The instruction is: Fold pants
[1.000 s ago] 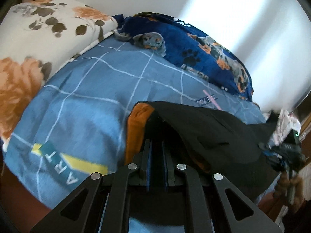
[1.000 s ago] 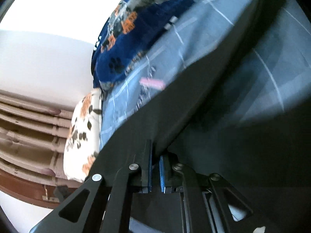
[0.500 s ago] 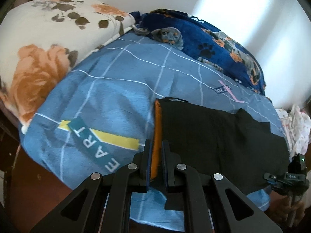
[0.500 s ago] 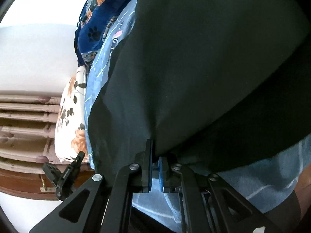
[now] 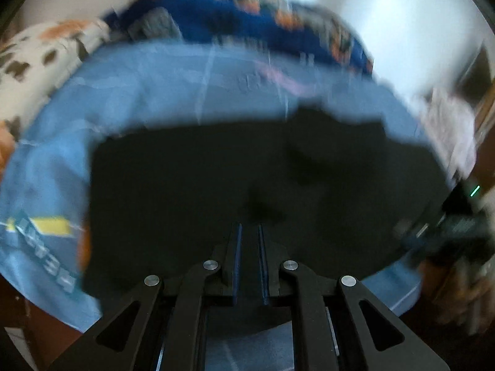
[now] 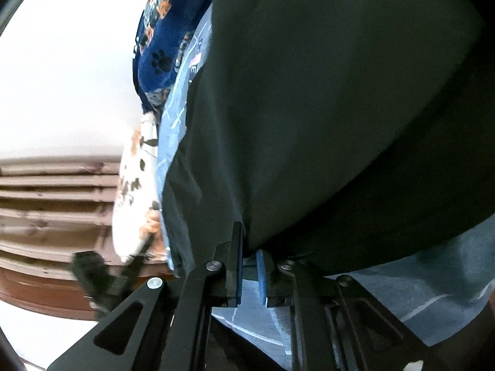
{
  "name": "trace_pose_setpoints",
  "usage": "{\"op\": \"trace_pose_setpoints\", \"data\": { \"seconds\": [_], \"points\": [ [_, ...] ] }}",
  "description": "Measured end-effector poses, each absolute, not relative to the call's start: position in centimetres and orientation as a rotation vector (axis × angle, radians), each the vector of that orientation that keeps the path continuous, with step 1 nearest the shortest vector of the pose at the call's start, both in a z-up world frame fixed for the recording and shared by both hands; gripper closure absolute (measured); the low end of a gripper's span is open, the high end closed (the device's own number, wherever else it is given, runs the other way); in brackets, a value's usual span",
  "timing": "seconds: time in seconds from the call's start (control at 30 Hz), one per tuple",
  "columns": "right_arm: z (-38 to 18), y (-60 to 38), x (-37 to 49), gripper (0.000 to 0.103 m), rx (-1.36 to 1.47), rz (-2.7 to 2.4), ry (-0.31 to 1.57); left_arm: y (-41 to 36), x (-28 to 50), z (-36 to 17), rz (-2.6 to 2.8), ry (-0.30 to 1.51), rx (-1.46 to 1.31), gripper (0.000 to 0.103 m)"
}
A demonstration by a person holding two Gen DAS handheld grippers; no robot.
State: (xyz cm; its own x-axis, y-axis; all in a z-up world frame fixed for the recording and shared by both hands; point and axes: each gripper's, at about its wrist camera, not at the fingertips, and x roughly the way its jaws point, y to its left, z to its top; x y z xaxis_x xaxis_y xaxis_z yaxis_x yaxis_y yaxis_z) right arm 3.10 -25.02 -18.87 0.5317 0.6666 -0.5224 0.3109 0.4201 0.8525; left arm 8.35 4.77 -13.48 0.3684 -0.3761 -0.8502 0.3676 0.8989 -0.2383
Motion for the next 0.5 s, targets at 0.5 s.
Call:
{"op": "trace_pose_setpoints", "data": {
  "seconds": [0.5],
  "points": [
    [-20.0,-55.8,-1.3,0.100,1.376,-0.164,0.494,4.8,8.0,-14.4,-0.444,1.077,-0.048,0.092]
  ]
}}
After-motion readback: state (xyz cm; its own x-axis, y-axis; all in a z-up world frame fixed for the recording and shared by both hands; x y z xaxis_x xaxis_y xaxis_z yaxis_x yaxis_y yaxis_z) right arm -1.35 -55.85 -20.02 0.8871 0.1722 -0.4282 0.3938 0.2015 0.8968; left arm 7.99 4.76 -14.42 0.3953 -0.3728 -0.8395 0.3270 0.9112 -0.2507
